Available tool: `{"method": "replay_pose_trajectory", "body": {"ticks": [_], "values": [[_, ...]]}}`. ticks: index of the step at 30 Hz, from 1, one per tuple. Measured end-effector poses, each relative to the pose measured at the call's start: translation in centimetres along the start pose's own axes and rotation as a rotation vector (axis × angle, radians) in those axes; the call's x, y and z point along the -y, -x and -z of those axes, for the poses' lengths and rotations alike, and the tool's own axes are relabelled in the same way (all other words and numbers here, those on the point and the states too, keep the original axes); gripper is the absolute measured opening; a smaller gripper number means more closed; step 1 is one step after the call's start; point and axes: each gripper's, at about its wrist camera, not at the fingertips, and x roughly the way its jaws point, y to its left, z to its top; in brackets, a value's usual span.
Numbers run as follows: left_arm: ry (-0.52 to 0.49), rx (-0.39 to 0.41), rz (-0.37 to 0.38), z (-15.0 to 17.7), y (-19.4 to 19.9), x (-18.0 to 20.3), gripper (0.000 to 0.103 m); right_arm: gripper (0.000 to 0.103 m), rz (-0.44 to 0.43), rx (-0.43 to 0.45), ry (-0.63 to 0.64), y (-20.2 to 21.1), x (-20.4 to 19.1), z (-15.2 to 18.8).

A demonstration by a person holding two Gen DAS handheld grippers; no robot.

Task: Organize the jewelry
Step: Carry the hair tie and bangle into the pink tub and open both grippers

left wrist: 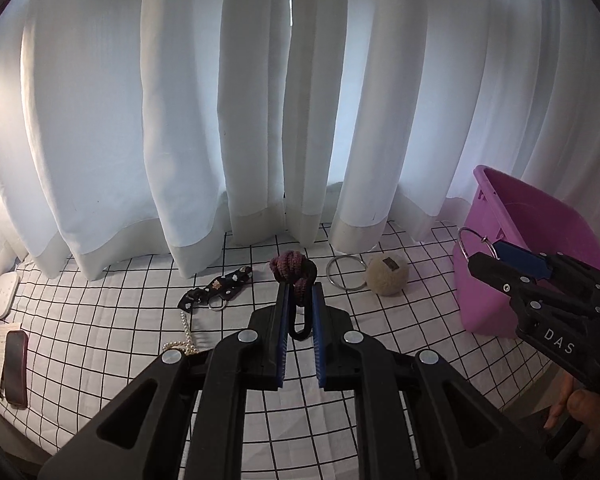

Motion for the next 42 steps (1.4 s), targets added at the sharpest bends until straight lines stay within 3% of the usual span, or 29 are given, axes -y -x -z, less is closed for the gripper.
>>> {"method": "replay_pose_trajectory", "body": {"ticks": [12,18,23,33,42], "values": [[-0.132,0.092,0.19,-5.8,0.2,11.4,0.011,0.038,0.211,0.079,-0.124,8.5,11.6,-0.3],[-0.162,0.057,0.291,-7.4,-1.7,19.1,0.011,0.038,0.291,0.064,-0.159,11.2,18.4,0.5],[-0.175,-0.027,0.347,-8.2,-4.7,24.9,0.011,0.038,0.284,0.013,-0.201,11.0,23.6,1.5],[-0.196,-0.25,0.305,-7.9,-12.4,31.8,0.011,0.038,0.24,-0.133,-0.273,7.4,30.5,2.5],[-0.198,-0.391,0.221,-6.7,-16.5,32.7,0.011,0.038,0.218,-0.258,-0.309,3.3,32.6,3.0]]}}
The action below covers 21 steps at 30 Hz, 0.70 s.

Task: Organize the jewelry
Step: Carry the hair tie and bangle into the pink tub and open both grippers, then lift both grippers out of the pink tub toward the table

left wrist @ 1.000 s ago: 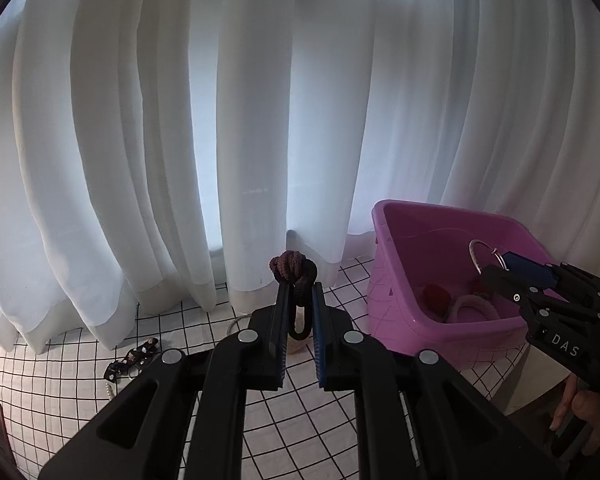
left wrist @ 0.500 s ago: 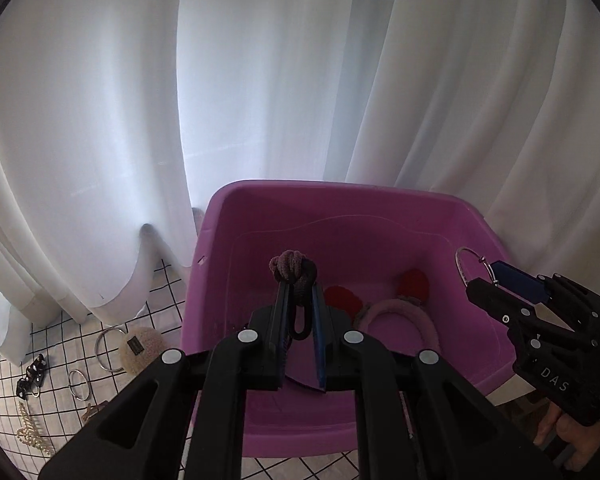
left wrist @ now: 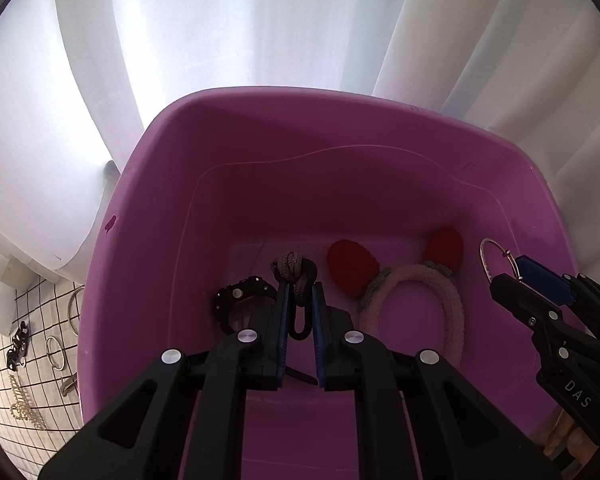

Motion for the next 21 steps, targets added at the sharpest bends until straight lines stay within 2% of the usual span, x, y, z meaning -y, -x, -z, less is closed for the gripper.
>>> {"method": "replay_pose_trajectory", "body": {"ticks": [9,12,14,15,16,17,21], "values": [[0.016,-0.091,-0.047,0.0,-1.7,0.3,0.014,0.039,0.02,-0.103,0.027,-2.4,-1.0,-0.8],[0.02,-0.099,-0.056,-0.1,-2.0,0.4,0.02,0.039,0.02,-0.112,0.032,-2.5,-1.1,-0.7],[0.011,-0.091,-0.067,-0.1,-1.7,0.4,0.038,0.052,0.011,-0.113,0.033,-2.3,-0.9,-0.5],[0.008,-0.087,-0.072,-0.1,-1.7,0.5,0.044,0.053,0.008,-0.107,0.034,-2.2,-0.9,-0.5],[0.007,-0.081,-0.075,-0.1,-1.5,0.5,0.056,0.054,0.008,-0.103,0.033,-2.1,-0.7,-0.4],[0.009,-0.07,-0.073,-0.1,-1.3,0.5,0.065,0.054,0.009,-0.103,0.033,-1.9,-0.6,-0.4],[0.018,-0.078,-0.078,0.0,-1.2,0.5,0.068,0.054,0.005,-0.099,0.033,-1.7,-0.7,-0.4]]}}
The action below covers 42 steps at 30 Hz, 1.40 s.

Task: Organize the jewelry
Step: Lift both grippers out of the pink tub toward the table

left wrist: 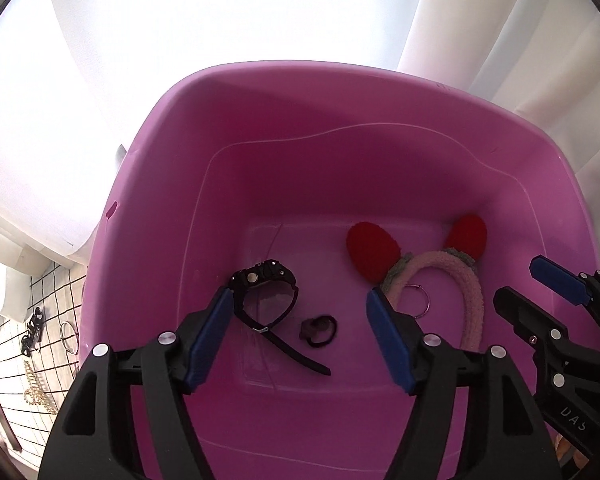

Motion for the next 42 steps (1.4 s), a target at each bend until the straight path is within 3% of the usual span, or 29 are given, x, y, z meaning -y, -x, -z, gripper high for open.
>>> {"method": "replay_pose_trajectory", "body": {"ticks": [18,22,39,42], "values": [[0.009,0.0,-0.004,0.5,0.9,-0.2,0.071,0.054,-0.001,0.003,0.004,0.1,-0.1,-0.1],[0.014,0.009,-0.004,0.6,1.4,-0.3,0.073,0.058,-0.012,-0.003,0.004,0.2,-0.1,-0.2],[0.031,0.106,0.028,1.3,6.0,-1.0,0.082,0.063,-0.093,0.123,-0.037,5.0,-0.4,-0.9],[0.053,0.135,0.031,1.6,7.4,-2.0,0.083,0.071,-0.109,0.145,-0.034,6.0,-1.0,-1.1]]}}
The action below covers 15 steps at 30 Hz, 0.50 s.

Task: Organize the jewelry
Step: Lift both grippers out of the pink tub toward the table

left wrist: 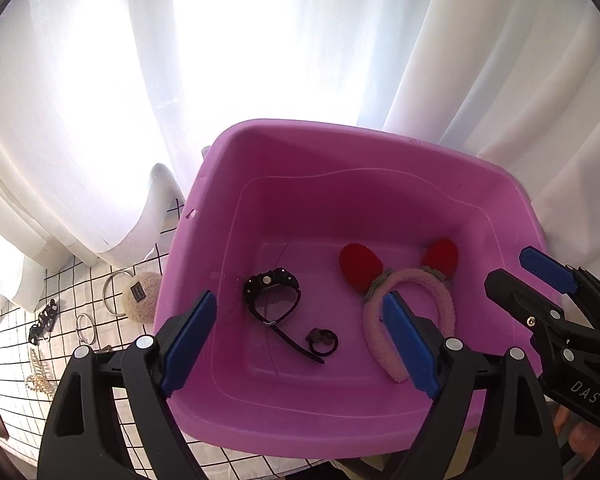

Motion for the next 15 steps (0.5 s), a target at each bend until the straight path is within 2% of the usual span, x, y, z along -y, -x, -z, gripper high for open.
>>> {"method": "replay_pose_trajectory", "body": {"ticks": [7,15], "values": [[0.061,0.076,-0.028,0.8,3.7,-3.9,0.087,0.071,-0.052,0.053,0.025,1.5,-3.1,-0.6],[0.18,0.158,-0.052,4.0,9.1,-12.2,0.093,0.074,-0.124,0.119,0.046,2.3,-9.2,-0.8]]}}
